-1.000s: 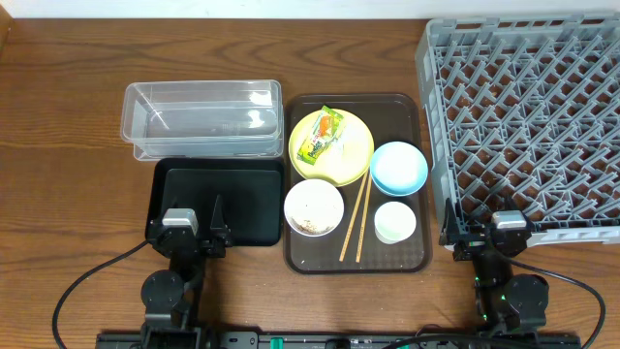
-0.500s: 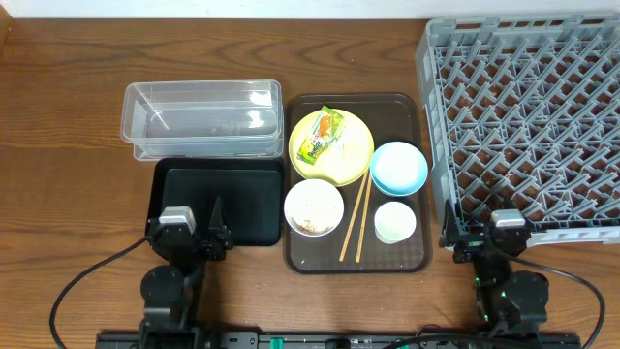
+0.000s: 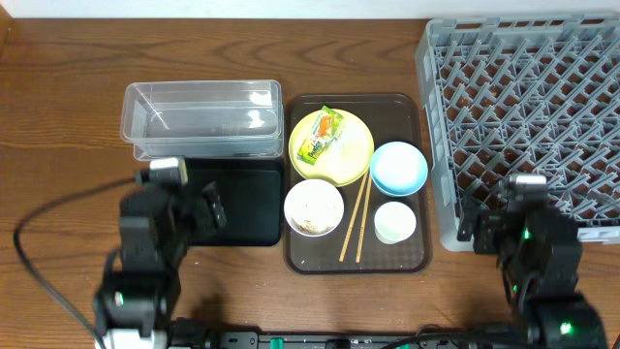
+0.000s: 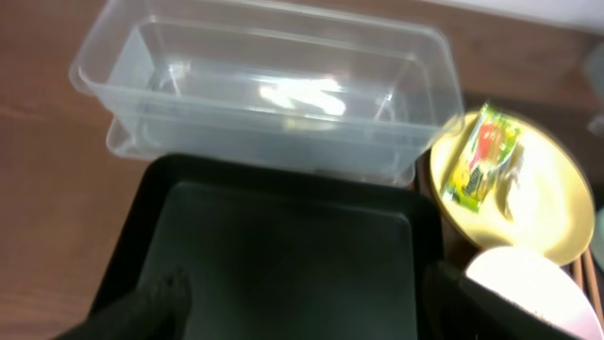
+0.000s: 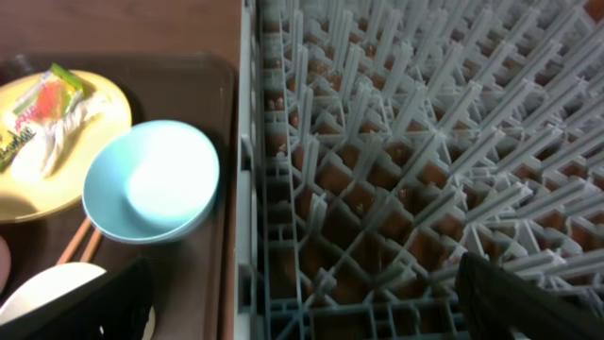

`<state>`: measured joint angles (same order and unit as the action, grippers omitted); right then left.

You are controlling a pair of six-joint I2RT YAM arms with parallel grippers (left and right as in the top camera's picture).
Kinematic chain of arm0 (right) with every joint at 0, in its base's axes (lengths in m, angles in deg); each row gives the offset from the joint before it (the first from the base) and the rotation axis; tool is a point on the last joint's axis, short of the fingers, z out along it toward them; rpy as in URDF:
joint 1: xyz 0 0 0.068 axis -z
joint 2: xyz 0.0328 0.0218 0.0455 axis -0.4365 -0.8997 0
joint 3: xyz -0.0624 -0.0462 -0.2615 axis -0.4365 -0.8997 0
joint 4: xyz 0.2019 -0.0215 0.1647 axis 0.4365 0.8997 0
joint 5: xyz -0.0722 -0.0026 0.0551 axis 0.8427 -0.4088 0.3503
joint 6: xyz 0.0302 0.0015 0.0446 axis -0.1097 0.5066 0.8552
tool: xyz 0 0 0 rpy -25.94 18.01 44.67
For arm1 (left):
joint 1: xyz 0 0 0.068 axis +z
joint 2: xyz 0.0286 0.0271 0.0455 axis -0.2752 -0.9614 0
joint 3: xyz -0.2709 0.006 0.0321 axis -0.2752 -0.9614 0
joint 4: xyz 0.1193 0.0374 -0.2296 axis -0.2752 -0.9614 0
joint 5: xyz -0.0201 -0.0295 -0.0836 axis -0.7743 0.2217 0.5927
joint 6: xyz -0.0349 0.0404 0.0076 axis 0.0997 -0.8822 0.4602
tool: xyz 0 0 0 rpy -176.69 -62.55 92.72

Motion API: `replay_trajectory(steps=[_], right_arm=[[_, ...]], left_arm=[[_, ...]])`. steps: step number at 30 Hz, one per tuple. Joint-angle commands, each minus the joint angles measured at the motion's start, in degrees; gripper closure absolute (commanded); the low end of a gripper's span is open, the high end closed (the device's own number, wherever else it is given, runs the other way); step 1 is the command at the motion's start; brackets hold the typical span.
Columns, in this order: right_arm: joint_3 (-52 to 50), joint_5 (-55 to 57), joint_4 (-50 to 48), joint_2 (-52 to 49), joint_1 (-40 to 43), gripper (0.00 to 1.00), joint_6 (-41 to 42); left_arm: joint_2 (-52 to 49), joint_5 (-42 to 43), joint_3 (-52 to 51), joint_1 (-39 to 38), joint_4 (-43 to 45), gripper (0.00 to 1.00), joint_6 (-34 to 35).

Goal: Sort waste into correct bins and load items into the dishwasher rack
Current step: 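Grasp the white tissue with the left gripper, drop it in the container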

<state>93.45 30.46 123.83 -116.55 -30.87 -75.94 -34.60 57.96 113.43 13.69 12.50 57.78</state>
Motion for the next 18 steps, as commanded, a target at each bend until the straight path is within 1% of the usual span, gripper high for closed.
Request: replay_trajectory(steps=[1,4,7,10,13,16,18], right_arm=[[6.7,-0.9,3.9,-6.0,0.1,0.01,1.7],[10.8,-2.7,6.8,-10.8,0.1,0.01,1.5],[12.0,-5.7,6.7,-13.6,0.1,0.01,1.5],[12.1,-6.7,6.3,-13.9,0.1,0.01,1.5],[12.1,-6.4,5.6,-13.9,0.1,0.01,1.4],[12.1,-6.4,5.1,-13.9,0.1,0.01,1.4],[12.1,-6.4,5.1,-13.9,0.1,0.01,1.4]], left_arm=[[-8.8,-0.2,9.4,0.3,-7.8,0.19,0.7],[-15.1,-0.2,16.1,0.3,-16.4,0.20,0.7],[-18.2,1.7,18.6,0.3,-18.6,0.20,0.8],[-19.0,6.1,18.7,0.3,-14.2,0.20,0.7],[-20.0,11.8,18.9,-0.3,-6.6,0.20,0.7],[-23.4,12.0,20.3,-3.0,-0.9,0.20,0.3],[-26.9,11.4,22.0,-5.6,1.6,0.20,-2.5]])
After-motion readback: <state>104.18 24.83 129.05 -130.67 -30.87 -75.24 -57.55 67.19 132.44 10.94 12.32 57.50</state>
